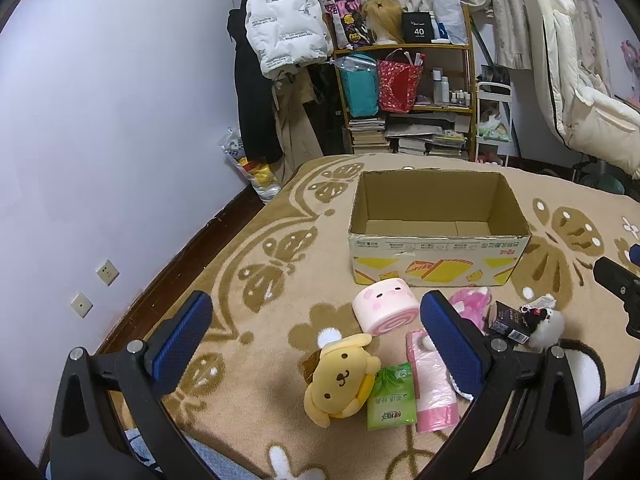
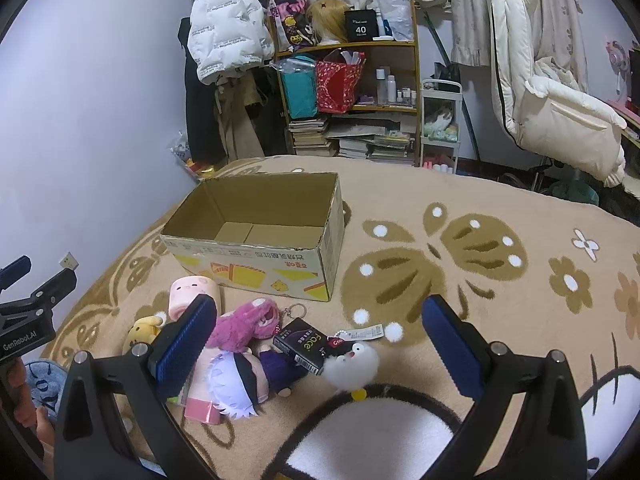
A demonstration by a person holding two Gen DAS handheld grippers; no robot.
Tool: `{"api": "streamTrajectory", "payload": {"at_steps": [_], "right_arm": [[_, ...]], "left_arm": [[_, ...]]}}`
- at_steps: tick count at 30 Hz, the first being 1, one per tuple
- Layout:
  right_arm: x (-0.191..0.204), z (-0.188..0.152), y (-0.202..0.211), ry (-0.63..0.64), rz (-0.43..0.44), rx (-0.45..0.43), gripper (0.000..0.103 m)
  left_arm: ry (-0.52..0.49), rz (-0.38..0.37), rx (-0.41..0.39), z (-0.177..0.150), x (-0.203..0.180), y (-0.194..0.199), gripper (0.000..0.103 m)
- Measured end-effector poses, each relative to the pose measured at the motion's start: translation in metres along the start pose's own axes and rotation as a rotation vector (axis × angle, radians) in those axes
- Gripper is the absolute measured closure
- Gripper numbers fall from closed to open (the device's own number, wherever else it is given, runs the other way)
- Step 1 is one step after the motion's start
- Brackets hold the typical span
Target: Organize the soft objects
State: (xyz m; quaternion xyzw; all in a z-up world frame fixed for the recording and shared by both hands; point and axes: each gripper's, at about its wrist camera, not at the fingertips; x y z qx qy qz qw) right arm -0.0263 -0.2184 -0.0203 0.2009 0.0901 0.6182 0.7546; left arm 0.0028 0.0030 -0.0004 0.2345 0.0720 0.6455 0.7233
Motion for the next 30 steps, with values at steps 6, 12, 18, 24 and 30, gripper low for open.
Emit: {"api": "streamTrajectory", "payload": {"at_steps": [6, 12, 18, 24, 30], "right_arm": [[0.0001, -0.0003, -0.0002, -0.001, 0.003, 0.001, 0.000], [0.0004, -0.0016, 0.0001, -0.004, 0.004, 0.000, 0.000], [0.0007, -0.0012, 0.0004, -0.004, 0.001, -0.001, 0.000], [0.0006, -0.0013, 0.0009, 0.003, -0.005, -0.002, 0.000], [0.0004, -0.0011, 0.0008, 0.000, -0.005, -0.002, 0.000]], "left_arm": [[-0.006, 0.016, -0.009, 0.0001, -0.0014, 0.0025, 0.000], [-0.006, 0.015, -0.009, 0.0012, -0.0007, 0.0028, 0.000], [-0.011, 0.014, -0.007, 0.0015, 0.0002, 0.0026, 0.000], [-0.008, 0.021, -0.010, 0.0014, 0.0008, 0.0023, 0.000], [-0.011, 0.021, -0.013, 0.0009, -0.0008, 0.0027, 0.000]]}}
Point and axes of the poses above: each gripper's, at about its wrist camera, not at the fingertips, and y roughly against the way its jaws point, x to its left, z to its top, and after that the axes turned 12 degrees about -x, right-handed
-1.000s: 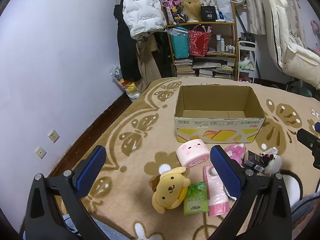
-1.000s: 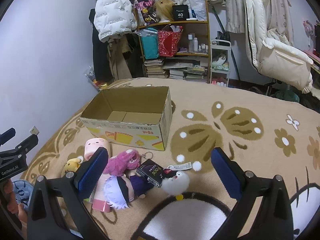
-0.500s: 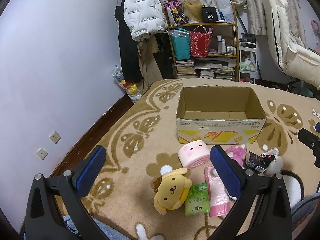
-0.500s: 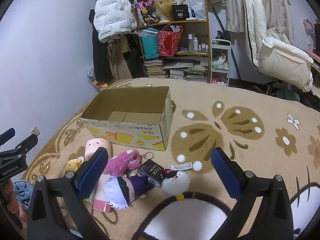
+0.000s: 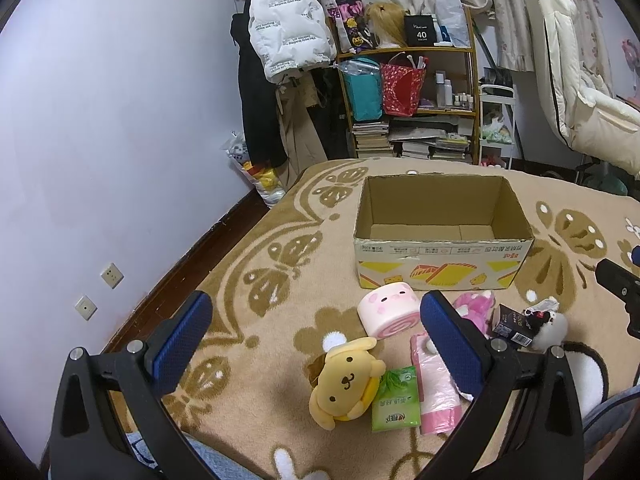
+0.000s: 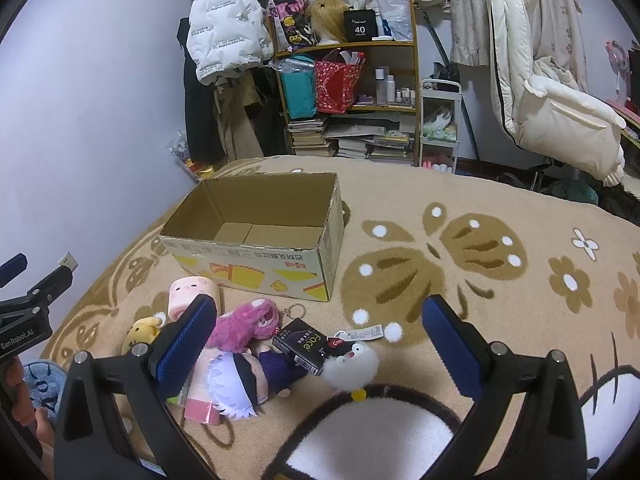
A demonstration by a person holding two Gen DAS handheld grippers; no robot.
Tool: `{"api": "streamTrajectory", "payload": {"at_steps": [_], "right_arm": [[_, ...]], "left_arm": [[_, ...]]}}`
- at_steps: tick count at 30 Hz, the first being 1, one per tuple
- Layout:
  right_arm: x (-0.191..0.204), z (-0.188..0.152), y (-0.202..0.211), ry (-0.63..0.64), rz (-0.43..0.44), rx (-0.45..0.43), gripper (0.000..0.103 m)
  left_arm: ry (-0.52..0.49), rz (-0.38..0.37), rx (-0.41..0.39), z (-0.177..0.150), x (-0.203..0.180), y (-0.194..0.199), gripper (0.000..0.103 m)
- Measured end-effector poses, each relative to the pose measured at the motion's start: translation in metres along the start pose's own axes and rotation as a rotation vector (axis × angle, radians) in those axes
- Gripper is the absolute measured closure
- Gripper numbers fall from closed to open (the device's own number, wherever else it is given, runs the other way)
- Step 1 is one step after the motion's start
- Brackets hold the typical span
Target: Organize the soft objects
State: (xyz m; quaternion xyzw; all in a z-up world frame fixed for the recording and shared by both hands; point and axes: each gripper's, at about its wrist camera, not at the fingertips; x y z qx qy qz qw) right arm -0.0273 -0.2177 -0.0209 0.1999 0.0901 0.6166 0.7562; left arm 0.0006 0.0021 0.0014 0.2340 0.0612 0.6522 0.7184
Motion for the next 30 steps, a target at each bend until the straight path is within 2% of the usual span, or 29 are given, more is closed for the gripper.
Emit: {"api": "streamTrajectory", "payload": {"at_steps": [30], "right_arm": [[0.0028, 0.0005, 0.0017, 0.016, -0.001, -0.006, 0.000]], "left_arm": [[-0.011, 0.003, 0.001, -0.0007, -0.0005, -0.0012, 0.000]]}}
Point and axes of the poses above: each gripper's, at about its wrist camera, not at the fingertips, and y roughly against the way its jaws point, x to its left, z to its top, and after that the axes turned 12 degrees about -x, right-handed
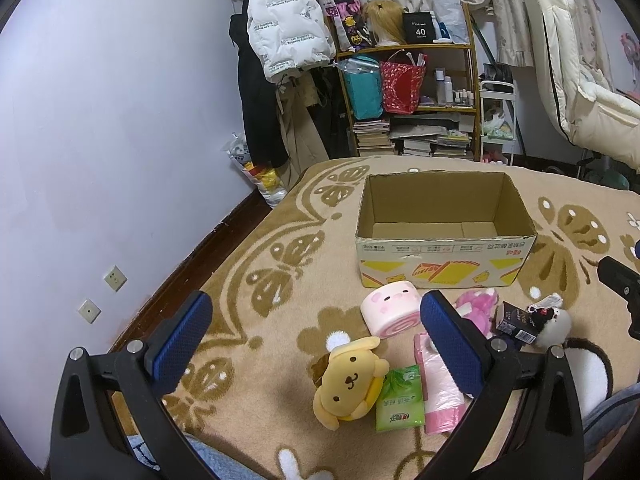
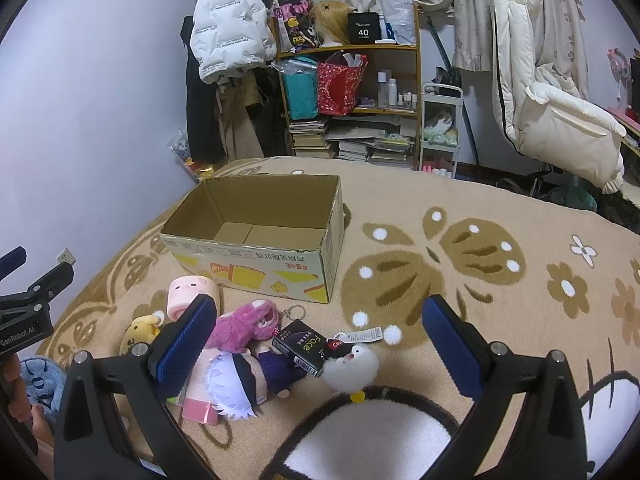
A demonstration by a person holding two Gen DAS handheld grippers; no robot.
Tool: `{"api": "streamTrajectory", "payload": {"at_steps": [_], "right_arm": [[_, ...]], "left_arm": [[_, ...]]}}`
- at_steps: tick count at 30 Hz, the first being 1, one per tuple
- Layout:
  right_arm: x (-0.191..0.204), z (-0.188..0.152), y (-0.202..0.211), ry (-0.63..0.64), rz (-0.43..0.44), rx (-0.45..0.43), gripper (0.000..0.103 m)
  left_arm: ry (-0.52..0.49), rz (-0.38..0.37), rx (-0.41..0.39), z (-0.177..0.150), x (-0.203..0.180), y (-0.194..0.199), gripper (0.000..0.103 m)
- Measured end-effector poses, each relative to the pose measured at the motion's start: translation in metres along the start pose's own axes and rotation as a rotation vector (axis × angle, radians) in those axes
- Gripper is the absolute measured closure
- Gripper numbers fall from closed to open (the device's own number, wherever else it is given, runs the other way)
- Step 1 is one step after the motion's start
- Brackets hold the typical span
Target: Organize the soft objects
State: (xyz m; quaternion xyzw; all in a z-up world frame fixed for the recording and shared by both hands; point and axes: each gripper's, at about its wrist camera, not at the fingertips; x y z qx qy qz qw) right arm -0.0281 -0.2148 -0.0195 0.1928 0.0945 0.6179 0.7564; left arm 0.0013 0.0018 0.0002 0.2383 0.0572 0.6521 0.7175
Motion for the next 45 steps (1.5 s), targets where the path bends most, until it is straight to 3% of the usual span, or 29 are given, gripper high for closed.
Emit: {"api": "streamTrajectory", "payload": {"at_steps": [18, 27, 38, 40, 45], "right_arm": [[0.001, 0.000, 0.000, 0.001, -0.004, 0.001, 0.000], [-0.002, 0.000, -0.007, -0.017, 0.004, 0.026, 0.000], [0.000, -0.011, -0.065, -0.038, 0.008, 0.169, 0.000], [-0.002, -0.017, -0.076, -0.055, 0.024, 0.218, 0.007], [-0.010, -0.028, -0.091, -0.096, 0.016, 0.277, 0.007]], "left_arm": [[-0.021, 0.011, 0.013, -0.003, 0.000, -0.002, 0.000], [-0.037, 0.001, 0.059, -0.004, -0.003, -0.017, 0.000], [0.025, -0.025, 0.193, -0.022, 0.003, -0.061, 0.000], [0.032, -0.026, 0.223, -0.028, 0.004, -0.070, 0.000], [0.041, -0.029, 0.276, -0.040, 0.002, -0.087, 0.000]]}}
Point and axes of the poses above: each gripper's, at about its wrist camera, not at the fingertips, and y roughly against the way its jaws point, x to its left, z to its top, and after that the axes turned 12 degrees about -x, right-handed
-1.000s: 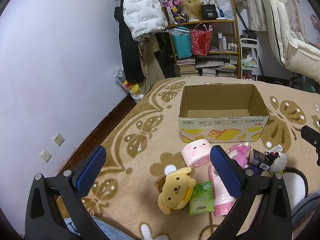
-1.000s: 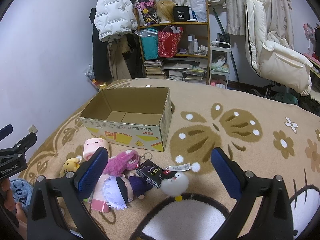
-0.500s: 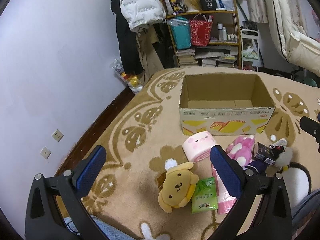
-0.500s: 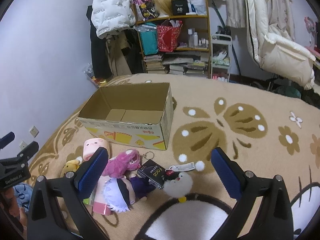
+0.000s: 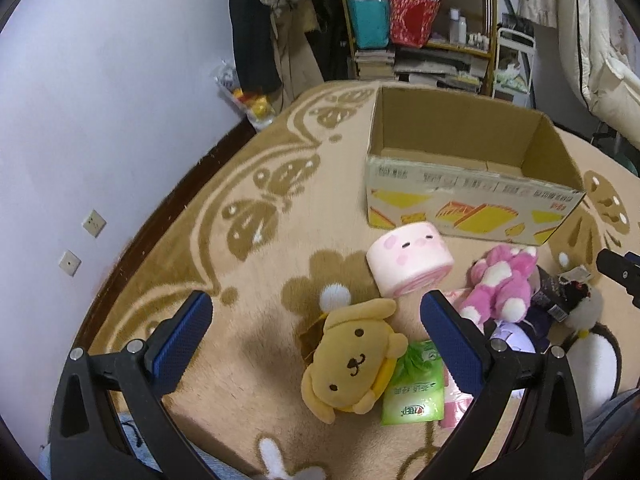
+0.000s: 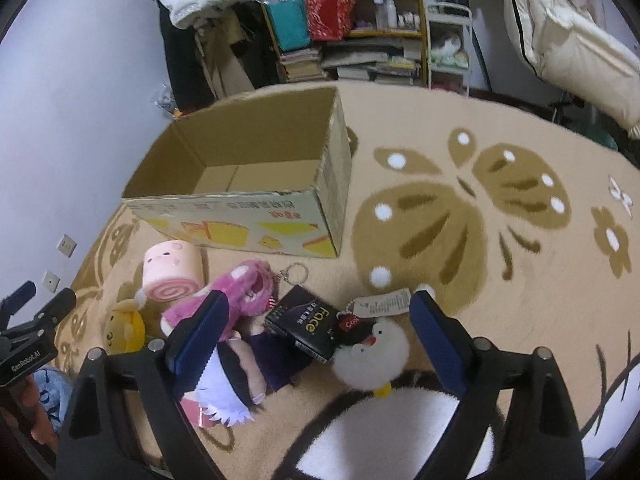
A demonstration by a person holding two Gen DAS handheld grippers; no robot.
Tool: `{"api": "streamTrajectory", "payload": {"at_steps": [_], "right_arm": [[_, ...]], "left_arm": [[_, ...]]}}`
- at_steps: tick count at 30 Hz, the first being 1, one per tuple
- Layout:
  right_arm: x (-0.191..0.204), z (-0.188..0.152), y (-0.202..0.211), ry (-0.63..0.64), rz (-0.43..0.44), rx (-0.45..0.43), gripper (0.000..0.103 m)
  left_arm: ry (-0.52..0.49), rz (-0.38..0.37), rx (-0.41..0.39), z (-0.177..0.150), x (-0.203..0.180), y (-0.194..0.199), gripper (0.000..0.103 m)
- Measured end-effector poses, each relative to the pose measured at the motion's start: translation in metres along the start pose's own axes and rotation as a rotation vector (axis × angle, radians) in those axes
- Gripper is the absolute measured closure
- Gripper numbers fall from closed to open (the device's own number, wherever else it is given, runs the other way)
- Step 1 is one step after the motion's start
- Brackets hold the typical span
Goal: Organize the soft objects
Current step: 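Grasp the yellow dog plush with left tool while right tool grasps white penguin plush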
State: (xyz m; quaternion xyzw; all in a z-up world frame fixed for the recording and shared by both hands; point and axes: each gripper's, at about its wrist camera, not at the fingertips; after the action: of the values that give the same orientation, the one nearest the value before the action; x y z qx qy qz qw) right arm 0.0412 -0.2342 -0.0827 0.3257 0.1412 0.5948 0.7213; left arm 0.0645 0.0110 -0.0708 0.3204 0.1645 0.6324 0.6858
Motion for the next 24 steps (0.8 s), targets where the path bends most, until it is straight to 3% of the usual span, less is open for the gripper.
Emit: {"api": "streamTrajectory", "payload": {"at_steps": [8, 10, 19, 24], "right_arm": [[-0.010, -0.010, -0.026, -0.041, -0.023, 0.099, 0.008], [-0.011, -0.013, -0.031, -0.041, -0.038, 0.118, 0.016], [-0.031, -0.028, -0.059, -0.121, -0.071, 0.248, 0.018], [-0.035, -0.033, -0.067, -0.147, -0.046, 0.293, 0.033]], "left_arm": [[0.030, -0.074, 0.111, -0.011, -0.005, -0.028, 0.000], [0.014, -0.059, 0.119, -0.012, -0.007, -0.032, 0.000], [-0.008, -0.052, 0.227, -0.025, -0.011, -0.060, 0.000], [-0.045, -0.034, 0.297, -0.037, -0.018, -0.078, 0.000]]}}
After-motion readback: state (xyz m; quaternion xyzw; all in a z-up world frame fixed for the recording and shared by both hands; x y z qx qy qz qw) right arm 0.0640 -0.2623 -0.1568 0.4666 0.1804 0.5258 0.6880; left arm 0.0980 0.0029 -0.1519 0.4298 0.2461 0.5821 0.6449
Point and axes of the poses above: each gripper's, at about its wrist camera, not at the fingertips, and y roughly against the way its jaws point, x to its left, z to its top, and after that the axes turned 12 degrees about -x, right-handed
